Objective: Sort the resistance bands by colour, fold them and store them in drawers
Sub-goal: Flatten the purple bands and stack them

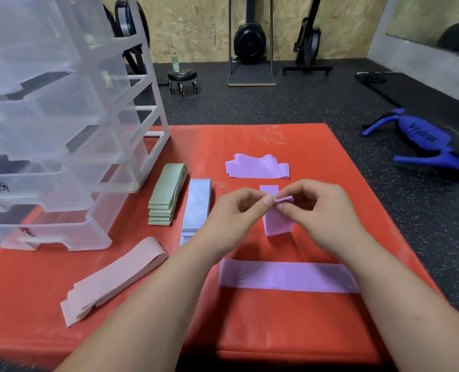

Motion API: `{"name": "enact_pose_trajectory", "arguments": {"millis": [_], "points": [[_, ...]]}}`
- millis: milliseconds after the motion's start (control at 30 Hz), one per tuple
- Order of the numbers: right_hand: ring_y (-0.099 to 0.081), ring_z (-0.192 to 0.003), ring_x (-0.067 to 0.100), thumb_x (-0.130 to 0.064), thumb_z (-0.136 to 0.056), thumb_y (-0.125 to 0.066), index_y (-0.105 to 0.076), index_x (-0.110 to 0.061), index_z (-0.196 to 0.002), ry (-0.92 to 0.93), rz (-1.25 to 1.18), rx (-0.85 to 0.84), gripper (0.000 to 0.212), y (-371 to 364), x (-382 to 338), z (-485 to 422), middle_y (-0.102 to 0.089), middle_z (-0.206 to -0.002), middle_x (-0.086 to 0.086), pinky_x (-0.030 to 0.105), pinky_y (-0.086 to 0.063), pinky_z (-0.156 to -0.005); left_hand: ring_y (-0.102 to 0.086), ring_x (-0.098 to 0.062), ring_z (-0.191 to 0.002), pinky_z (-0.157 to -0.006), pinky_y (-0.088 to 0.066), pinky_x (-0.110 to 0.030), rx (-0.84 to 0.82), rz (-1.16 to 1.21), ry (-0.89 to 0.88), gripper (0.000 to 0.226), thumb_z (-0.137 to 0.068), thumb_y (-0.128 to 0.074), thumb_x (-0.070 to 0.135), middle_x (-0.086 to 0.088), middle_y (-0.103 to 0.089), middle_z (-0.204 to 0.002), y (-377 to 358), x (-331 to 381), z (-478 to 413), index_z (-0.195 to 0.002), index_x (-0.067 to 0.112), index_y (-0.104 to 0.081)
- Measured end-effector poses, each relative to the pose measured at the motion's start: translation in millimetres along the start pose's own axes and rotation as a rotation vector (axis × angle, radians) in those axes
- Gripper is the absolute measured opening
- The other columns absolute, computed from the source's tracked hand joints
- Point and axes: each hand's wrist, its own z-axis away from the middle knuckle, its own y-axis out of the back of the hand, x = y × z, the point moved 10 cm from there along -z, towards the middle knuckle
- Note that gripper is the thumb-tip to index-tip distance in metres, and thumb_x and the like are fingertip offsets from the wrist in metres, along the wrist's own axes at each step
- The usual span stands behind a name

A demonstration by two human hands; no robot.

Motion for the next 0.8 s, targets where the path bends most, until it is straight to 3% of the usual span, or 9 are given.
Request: {"name": "enact_pose_trajectory", "arguments": {"millis": [100,200,267,467,633,800], "points": [[-0.076,-0.084,0.017,-0.005,-0.088,-0.08,-0.078,-0.015,-0.096,-0.047,-0.193,0.077,0.013,13.4,6.9,-0.3,-0.08,-0.089,0.001,0.03,-0.06,-0.079,-0.064,0.001,-0.083,-0.082,-0.05,-0.02,-0.11,-0.044,-0.008,0.024,-0.104,-0.066,0.035,0.017,-0.074,-0.088,-20.7,0.4,1.7,-0.107,0.014,-0.076],[-0.072,-0.079,0.014,-0.004,-0.088,-0.079,-0.076,-0.016,-0.095,-0.11,-0.336,0.142,0.015,25.4,18.0,0.8,-0.078,-0.085,0.004,0.032,-0.06,-0.076,-0.074,-0.012,-0.095,-0.093,-0.06,-0.04,-0.161,-0.111,-0.021,0.013,-0.097,-0.078,0.023,0.004,-0.081,-0.101,-33.8,-4.3,-1.9,-0.106,0.015,-0.075],[-0.071,-0.077,0.013,-0.003,-0.09,-0.077,-0.074,-0.015,-0.095,-0.135,-0.415,0.187,0.013,35.3,21.9,3.0,-0.076,-0.083,0.005,0.032,-0.062,-0.075,-0.076,-0.02,-0.097,-0.092,-0.058,-0.05,-0.182,-0.234,-0.057,0.009,-0.093,-0.081,0.02,0.004,-0.08,-0.098,-40.1,-9.6,-6.0,-0.098,0.021,-0.074],[-0.072,-0.082,0.014,-0.007,-0.093,-0.075,-0.071,-0.012,-0.105,-0.177,-0.524,0.344,0.013,81.2,35.6,15.5,-0.078,-0.088,0.005,0.03,-0.063,-0.079,-0.064,-0.024,-0.082,-0.077,-0.053,-0.049,-0.211,-0.638,-0.132,0.018,-0.089,-0.078,0.033,0.005,-0.07,-0.082,-48.1,-24.1,-12.8,-0.088,0.021,-0.064],[-0.075,-0.086,0.018,-0.011,-0.093,-0.076,-0.072,-0.013,-0.101,-0.266,-0.474,0.444,0.009,115.3,68.0,32.9,-0.08,-0.091,0.009,0.031,-0.063,-0.082,-0.065,-0.021,-0.083,-0.078,-0.053,-0.044,-0.127,-0.683,-0.169,0.013,-0.091,-0.076,0.034,0.007,-0.069,-0.084,-35.7,-16.7,-17.9,-0.092,0.025,-0.067],[-0.073,-0.08,0.015,-0.012,-0.089,-0.081,-0.073,-0.016,-0.105,-0.367,-0.407,0.419,0.019,127.7,99.8,46.7,-0.081,-0.091,0.007,0.03,-0.063,-0.078,-0.065,-0.013,-0.08,-0.074,-0.052,-0.034,0.018,-0.665,-0.243,0.01,-0.092,-0.076,0.037,0.01,-0.07,-0.081,-17.0,6.8,-14.2,-0.094,0.029,-0.071]]}}
